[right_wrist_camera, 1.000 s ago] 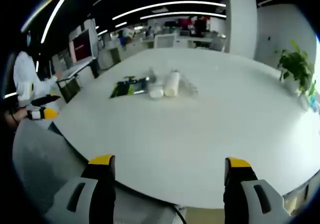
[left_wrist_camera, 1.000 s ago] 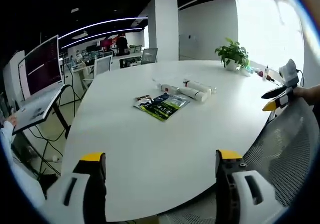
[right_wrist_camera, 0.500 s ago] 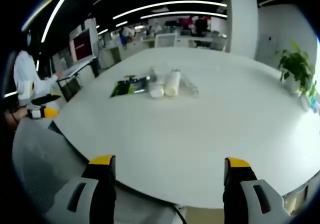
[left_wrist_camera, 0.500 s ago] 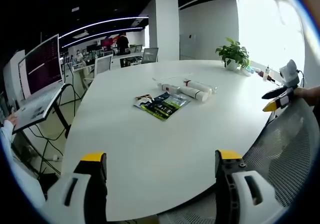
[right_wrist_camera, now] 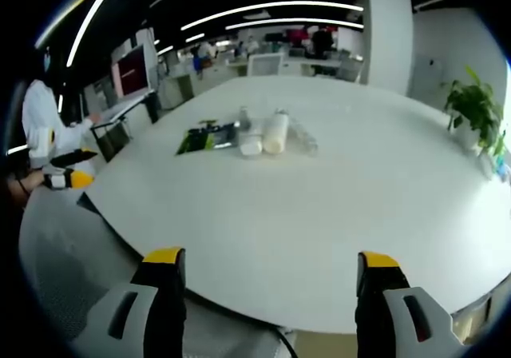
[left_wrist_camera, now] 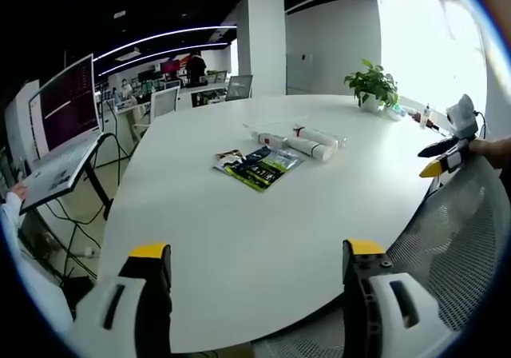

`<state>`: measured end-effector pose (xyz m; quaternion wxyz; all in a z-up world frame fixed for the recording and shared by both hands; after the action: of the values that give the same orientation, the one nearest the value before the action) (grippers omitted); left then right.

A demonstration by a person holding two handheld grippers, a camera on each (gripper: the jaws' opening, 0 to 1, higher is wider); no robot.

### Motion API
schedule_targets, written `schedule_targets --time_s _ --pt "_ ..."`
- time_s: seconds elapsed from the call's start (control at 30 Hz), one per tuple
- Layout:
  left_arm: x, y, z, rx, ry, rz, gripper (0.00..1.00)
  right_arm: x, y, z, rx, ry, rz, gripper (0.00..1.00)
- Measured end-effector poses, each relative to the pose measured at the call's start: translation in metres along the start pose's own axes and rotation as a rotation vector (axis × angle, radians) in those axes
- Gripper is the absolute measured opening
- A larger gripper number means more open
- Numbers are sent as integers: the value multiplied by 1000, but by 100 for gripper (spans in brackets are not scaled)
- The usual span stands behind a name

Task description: Arrange the skincare products in the storage area until every visible bottle or jar stands upright without overlapping.

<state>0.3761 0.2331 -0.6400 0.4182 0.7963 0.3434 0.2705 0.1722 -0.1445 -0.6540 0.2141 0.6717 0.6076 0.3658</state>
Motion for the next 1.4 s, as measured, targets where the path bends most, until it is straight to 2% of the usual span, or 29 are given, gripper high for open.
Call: schedule_targets --time_s 0.57,1.0,1.17,1.23,1.4 --pt "-3 -1 -1 5 -14 -1 82 0 0 -1 1 -8 -2 92" --pt "-3 -1 -3 30 -10 -14 82 0 -2 0 18 3 9 90" --pt "-5 0 -4 21 -20 -23 84 0 -3 0 16 5 19 90" --pt "-5 -2 -4 44 -11 -1 83 0 -3 0 16 10 27 90" --pt "-5 -2 -3 51 -17 -3 83 1 -4 1 25 20 35 90"
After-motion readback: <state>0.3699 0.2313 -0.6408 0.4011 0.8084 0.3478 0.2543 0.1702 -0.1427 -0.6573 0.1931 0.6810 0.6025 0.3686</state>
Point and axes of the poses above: the point that each gripper's makers call its tool centre point, and the gripper's own axes: z roughly forward along the fingers, x roughly to its left, y roughly out of its top, the point moved 10 cm from there along -z, roughly backward along the fingers, and after that the axes turned 14 degrees about y, right-handed, at the moved point
